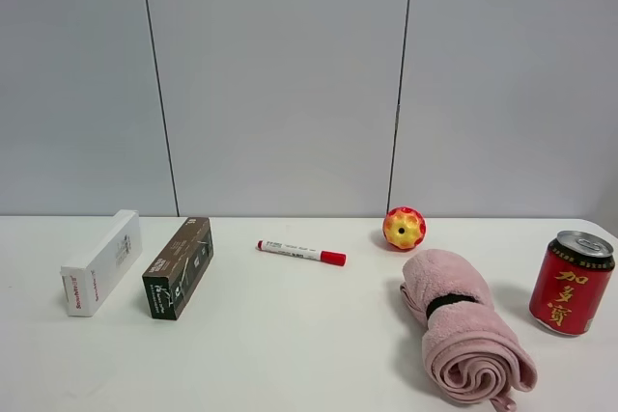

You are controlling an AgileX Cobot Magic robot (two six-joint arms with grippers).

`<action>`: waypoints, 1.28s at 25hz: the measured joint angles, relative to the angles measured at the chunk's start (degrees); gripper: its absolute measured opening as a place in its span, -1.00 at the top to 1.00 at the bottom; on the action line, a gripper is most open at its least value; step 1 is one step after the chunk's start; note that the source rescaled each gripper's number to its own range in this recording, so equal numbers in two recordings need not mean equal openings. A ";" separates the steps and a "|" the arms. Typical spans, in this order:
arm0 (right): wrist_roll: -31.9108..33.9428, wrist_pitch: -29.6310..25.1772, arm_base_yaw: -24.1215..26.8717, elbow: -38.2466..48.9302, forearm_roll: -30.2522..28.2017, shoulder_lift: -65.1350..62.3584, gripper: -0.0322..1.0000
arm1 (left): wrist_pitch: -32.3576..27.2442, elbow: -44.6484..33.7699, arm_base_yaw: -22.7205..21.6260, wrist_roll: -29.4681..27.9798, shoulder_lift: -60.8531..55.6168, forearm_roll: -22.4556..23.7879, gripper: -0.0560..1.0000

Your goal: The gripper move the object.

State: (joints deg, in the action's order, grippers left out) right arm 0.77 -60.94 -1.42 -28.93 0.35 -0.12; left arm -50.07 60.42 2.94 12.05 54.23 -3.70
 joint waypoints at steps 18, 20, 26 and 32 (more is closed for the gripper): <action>0.00 0.00 0.00 0.00 0.00 0.00 -1.00 | -13.50 -19.79 0.00 -9.55 -41.50 0.00 -1.00; 0.00 0.00 0.00 0.00 0.00 0.00 -1.00 | -13.90 -21.54 0.00 -10.78 -44.84 -0.41 -1.00; 0.00 0.00 0.00 0.00 0.00 0.00 -1.00 | -14.16 -27.21 0.00 -11.03 -51.77 -1.28 -1.00; 0.00 0.00 0.00 0.00 0.00 0.00 -1.00 | -11.23 -31.32 0.00 -10.78 -54.54 -1.25 -1.00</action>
State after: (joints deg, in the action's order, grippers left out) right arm 0.77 -60.94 -1.42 -28.93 0.35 -0.12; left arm -61.30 29.10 2.94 1.27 -0.31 -4.95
